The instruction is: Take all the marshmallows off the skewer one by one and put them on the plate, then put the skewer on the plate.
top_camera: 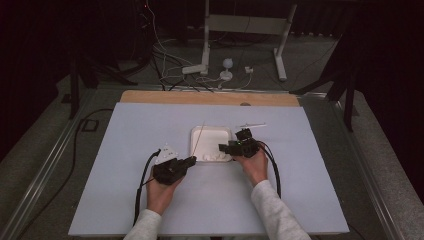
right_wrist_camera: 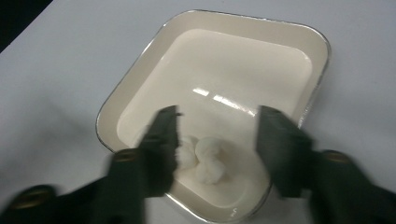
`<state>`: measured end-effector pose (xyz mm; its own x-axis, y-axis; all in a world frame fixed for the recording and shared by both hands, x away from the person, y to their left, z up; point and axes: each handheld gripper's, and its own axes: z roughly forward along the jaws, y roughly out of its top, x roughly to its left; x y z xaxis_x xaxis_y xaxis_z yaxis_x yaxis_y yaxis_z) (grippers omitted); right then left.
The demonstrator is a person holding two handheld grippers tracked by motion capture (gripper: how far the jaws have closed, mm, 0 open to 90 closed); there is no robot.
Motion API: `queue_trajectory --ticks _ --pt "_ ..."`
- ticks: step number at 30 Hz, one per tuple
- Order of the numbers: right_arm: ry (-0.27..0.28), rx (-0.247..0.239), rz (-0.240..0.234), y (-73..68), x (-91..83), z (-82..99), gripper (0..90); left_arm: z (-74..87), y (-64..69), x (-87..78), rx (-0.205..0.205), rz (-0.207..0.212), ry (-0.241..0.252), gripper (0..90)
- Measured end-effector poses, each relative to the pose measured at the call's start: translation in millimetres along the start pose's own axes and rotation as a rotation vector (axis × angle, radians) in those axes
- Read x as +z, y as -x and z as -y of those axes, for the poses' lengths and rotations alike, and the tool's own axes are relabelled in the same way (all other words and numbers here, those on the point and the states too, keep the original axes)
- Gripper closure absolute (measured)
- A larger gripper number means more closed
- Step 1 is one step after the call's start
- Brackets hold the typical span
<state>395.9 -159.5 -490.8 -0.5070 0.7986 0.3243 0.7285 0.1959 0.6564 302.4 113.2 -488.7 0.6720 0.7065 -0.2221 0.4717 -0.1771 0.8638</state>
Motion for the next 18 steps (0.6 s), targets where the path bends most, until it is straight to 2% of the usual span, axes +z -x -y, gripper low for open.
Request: queue_trajectory --ticks 3,7,11,18 --pt "0.026 0.013 -0.028 1.0 -6.4 -0.5 35.6 -0.2 -0.3 0.4 -0.004 -0.003 -0.001 90.0" --pt "0.055 -0.012 -0.032 -1.6 -19.0 1.7 26.2 -3.7 -1.3 -0.1 -0.016 -0.008 0.004 90.0" --pt "0.08 -0.014 -0.069 -1.9 -32.8 4.5 21.6 -6.1 -0.6 2.5 -0.024 -0.012 -0.008 90.0" --pt "0.155 -0.076 -0.124 -9.1 -58.6 11.4 15.4 -13.4 -4.7 11.4 -0.065 -0.022 -0.007 89.9"
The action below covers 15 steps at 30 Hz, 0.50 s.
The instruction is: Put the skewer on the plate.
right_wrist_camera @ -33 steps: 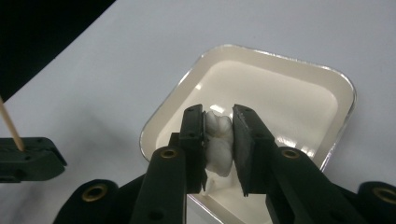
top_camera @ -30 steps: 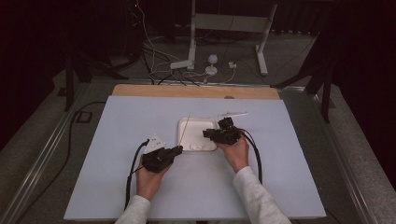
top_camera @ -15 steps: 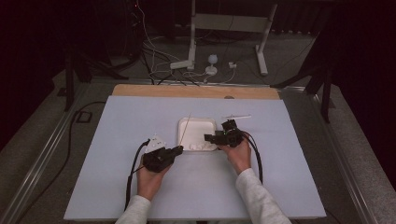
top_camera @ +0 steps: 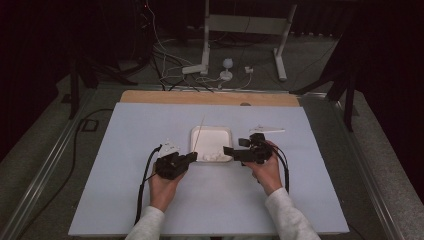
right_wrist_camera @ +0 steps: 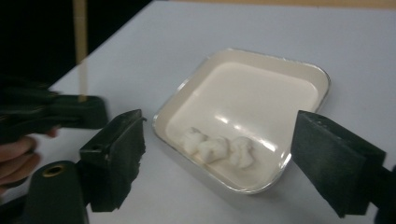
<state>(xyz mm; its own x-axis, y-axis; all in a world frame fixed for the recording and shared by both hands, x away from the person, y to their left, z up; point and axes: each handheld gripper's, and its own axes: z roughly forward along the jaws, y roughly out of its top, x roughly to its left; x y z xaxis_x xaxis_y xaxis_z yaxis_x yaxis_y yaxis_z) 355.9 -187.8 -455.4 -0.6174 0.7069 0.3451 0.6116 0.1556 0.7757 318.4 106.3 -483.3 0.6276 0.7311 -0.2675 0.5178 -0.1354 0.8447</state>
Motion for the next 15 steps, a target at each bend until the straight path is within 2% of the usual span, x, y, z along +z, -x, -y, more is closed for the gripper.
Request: queue_trajectory --ticks 2,6,8,15 --pt "0.015 -0.015 -0.018 -1.5 -6.9 2.3 13.9 -2.4 -1.5 3.7 -0.015 0.002 -0.004 89.9" --pt "0.035 -0.049 -0.022 -2.1 -19.4 9.0 7.4 -6.6 -2.6 11.2 -0.026 -0.001 -0.01 89.8" --pt "0.047 -0.072 -0.007 -1.4 -25.8 13.3 3.0 -8.8 -3.3 14.6 -0.034 0.0 -0.013 89.8" --pt "0.116 -0.121 0.044 1.3 -48.8 29.5 0.1 -15.3 -5.4 25.0 -0.06 -0.007 -0.017 89.8"
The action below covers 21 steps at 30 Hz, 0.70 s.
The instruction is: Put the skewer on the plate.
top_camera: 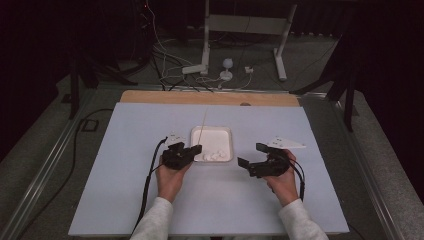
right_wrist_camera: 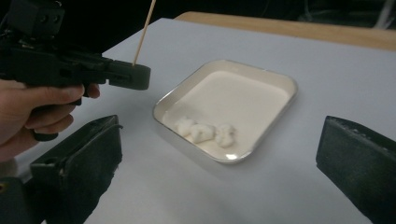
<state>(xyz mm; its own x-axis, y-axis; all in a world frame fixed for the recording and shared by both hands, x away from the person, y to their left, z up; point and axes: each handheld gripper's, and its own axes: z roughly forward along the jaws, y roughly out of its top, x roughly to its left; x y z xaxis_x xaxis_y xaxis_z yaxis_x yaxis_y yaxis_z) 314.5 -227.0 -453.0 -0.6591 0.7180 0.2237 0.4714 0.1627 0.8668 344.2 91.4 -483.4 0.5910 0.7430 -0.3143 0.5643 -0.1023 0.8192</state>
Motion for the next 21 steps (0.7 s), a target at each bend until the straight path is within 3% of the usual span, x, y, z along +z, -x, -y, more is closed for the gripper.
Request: queue_trajectory --ticks 5,13,21 --pt "0.014 -0.018 0.022 2.4 -15.3 5.8 0.1 -0.9 -1.8 7.6 -0.023 -0.007 -0.011 89.7" --pt "0.028 -0.001 0.055 10.6 -35.9 13.8 0.2 2.2 -7.6 18.6 -0.069 -0.031 -0.034 89.5" --pt "0.034 0.004 0.058 12.7 -38.8 14.5 0.2 7.4 -11.8 31.3 -0.108 -0.06 -0.077 89.4"
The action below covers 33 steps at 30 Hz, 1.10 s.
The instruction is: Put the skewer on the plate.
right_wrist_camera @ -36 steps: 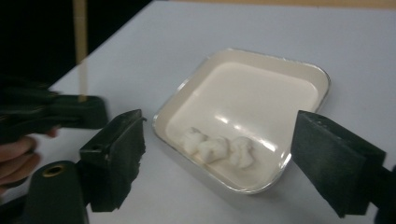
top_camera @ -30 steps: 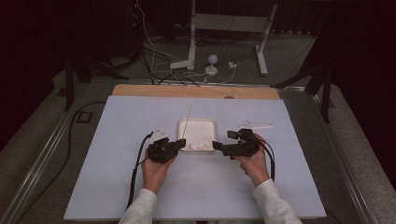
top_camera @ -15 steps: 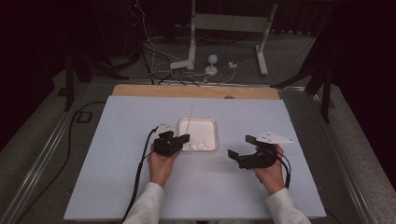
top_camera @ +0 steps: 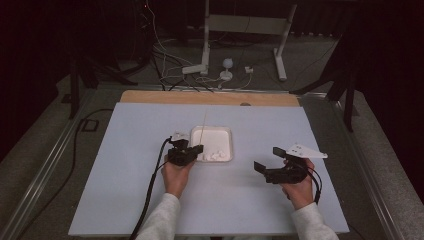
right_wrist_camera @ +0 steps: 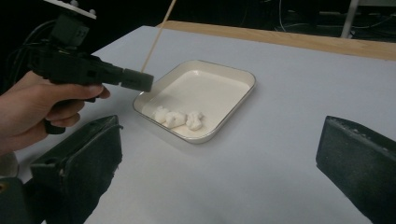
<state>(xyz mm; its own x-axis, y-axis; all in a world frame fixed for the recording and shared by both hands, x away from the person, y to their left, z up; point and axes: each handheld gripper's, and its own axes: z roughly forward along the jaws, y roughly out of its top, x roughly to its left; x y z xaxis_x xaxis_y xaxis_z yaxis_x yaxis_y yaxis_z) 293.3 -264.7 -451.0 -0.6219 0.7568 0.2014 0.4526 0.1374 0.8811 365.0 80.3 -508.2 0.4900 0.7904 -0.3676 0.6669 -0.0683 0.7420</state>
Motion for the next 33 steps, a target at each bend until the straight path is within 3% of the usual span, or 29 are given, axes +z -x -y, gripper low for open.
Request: queue_trajectory --ticks 7,22,27,33 --pt "-0.001 -0.004 -0.002 -0.3 0.3 0.2 0.2 2.4 -7.0 11.0 -0.075 -0.027 -0.032 89.2" --pt "0.015 -0.009 -0.002 -1.5 -3.2 -1.6 0.3 3.7 -10.2 16.3 -0.12 -0.053 -0.045 83.6" --pt "0.016 -0.017 0.003 -2.1 -4.0 -1.8 0.3 4.0 -6.8 14.6 -0.095 -0.013 -0.027 64.6" --pt "0.011 -0.017 0.004 -2.3 -3.7 -0.8 0.2 -0.2 -3.4 2.4 -0.059 0.018 0.028 42.9"
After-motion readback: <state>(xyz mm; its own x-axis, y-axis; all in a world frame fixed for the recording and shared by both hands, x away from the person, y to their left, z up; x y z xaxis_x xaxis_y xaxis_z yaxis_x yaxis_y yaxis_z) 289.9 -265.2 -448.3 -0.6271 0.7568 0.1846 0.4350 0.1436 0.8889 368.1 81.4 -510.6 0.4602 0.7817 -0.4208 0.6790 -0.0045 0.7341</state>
